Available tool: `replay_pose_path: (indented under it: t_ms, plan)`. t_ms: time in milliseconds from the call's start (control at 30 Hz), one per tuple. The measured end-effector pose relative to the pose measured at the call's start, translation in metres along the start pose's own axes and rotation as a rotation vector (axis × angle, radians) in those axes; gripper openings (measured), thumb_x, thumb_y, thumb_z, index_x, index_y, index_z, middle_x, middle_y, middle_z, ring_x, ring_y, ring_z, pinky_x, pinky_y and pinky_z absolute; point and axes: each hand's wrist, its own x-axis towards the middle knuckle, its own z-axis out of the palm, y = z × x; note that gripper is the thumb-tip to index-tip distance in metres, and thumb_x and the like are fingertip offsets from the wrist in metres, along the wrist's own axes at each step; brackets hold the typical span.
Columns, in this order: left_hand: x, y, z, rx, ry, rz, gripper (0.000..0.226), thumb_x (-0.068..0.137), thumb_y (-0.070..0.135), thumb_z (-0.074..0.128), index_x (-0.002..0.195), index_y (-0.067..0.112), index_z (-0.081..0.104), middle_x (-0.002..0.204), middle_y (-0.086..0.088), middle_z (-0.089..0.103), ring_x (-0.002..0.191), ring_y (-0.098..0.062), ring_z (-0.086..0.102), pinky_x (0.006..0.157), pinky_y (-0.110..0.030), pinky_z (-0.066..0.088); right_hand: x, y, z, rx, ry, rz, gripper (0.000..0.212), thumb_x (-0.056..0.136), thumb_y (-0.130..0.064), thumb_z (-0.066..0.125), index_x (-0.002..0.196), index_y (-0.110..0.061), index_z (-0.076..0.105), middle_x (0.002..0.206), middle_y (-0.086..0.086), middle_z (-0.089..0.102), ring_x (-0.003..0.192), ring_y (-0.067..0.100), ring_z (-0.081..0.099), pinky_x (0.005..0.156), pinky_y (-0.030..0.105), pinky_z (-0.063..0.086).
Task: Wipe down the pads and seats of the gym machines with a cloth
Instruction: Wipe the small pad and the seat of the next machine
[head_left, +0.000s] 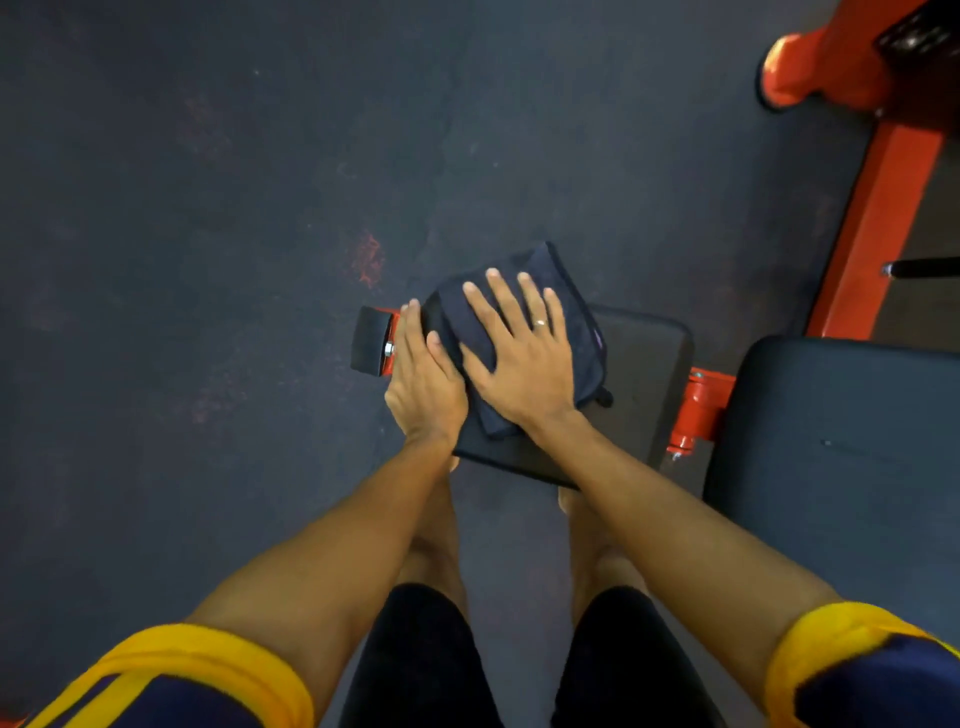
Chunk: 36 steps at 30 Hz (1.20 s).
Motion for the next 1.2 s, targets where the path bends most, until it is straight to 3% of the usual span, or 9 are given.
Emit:
replay_pose_path:
  t_ms: [100,200,300,367,500,700,867,1067,1200]
  plan:
    - [0.000,-0.018,-0.003,0.030,-0.073,0.301,0.052,0.106,0.023,0.034,0.155,0.007,0.033,0.161,-0.006,0.036,0.148,-0.021,0.036,0.118,-0.018,0.022,-0.036,0.026,-0.005,-0.054,0.095,0.104,0.064,0.097,-0.060,0.050,0.152,-0.027,0.049,0.161,0.005,0.040,0.151,0.032,0.032,0.121,0.053,0.026]
    - [0.019,-0.025,-0.006,0.092,-0.163,0.527,0.056,0.101,0.014,0.038,0.155,0.002,0.030,0.162,-0.014,0.030,0.151,-0.030,0.028,0.124,-0.040,0.026,-0.004,0.029,-0.005,-0.076,0.108,0.327,0.057,0.092,-0.059,0.052,0.134,-0.024,0.066,0.137,0.006,0.063,0.135,0.035,0.051,0.117,0.051,0.032]
    - [0.032,-0.024,-0.009,0.094,-0.232,0.630,0.061,0.094,0.004,0.044,0.154,-0.001,0.032,0.161,-0.016,0.031,0.151,-0.031,0.026,0.124,-0.046,0.024,0.035,0.008,-0.002,-0.025,0.060,0.507,0.049,0.087,-0.055,0.048,0.109,-0.020,0.073,0.110,0.003,0.072,0.112,0.034,0.062,0.108,0.051,0.037]
    - [0.043,-0.018,-0.010,0.130,-0.253,0.654,0.060,0.093,0.007,0.043,0.152,-0.001,0.034,0.159,-0.016,0.035,0.150,-0.030,0.028,0.124,-0.046,0.023,0.028,0.001,0.003,0.006,0.054,0.425,0.052,0.087,-0.051,0.049,0.124,-0.021,0.070,0.126,0.002,0.069,0.124,0.032,0.058,0.114,0.053,0.032]
    - [0.050,0.009,-0.004,0.300,-0.267,0.735,0.056,0.093,0.019,0.037,0.146,0.002,0.045,0.149,-0.013,0.049,0.143,-0.030,0.040,0.122,-0.048,0.026,-0.048,0.012,-0.003,-0.072,0.019,0.268,0.078,0.083,-0.041,0.054,0.158,-0.027,0.037,0.167,0.004,0.028,0.156,0.029,0.022,0.123,0.057,0.018]
    - [0.051,0.008,-0.005,0.412,-0.252,0.796,0.053,0.095,0.022,0.041,0.145,0.004,0.046,0.145,-0.013,0.052,0.138,-0.030,0.044,0.120,-0.047,0.030,-0.056,0.024,-0.009,-0.078,-0.002,0.544,0.082,0.077,-0.043,0.051,0.157,-0.031,0.037,0.168,0.004,0.024,0.157,0.031,0.015,0.126,0.057,0.009]
    - [0.052,0.009,-0.002,0.399,-0.246,0.820,0.056,0.102,0.036,0.040,0.147,0.003,0.042,0.147,-0.014,0.049,0.140,-0.031,0.041,0.122,-0.049,0.025,0.018,0.021,-0.006,-0.004,0.012,0.560,0.062,0.085,-0.054,0.046,0.136,-0.023,0.064,0.138,0.002,0.063,0.140,0.031,0.046,0.125,0.055,0.014]
    - [0.043,0.035,0.005,0.423,-0.308,0.865,0.055,0.099,0.033,0.033,0.145,0.006,0.047,0.145,-0.010,0.053,0.141,-0.025,0.042,0.122,-0.052,0.021,-0.069,0.015,-0.003,-0.022,0.023,0.443,0.082,0.081,-0.039,0.052,0.160,-0.024,0.033,0.169,0.003,0.023,0.157,0.029,0.014,0.127,0.054,0.010]
    - [0.040,0.033,0.010,0.505,-0.309,0.847,0.055,0.101,0.036,0.033,0.146,0.008,0.047,0.146,-0.009,0.052,0.142,-0.024,0.041,0.122,-0.052,0.020,-0.075,0.011,-0.002,0.022,0.037,0.568,0.081,0.081,-0.040,0.051,0.159,-0.027,0.033,0.169,0.003,0.022,0.158,0.027,0.012,0.127,0.053,0.007]
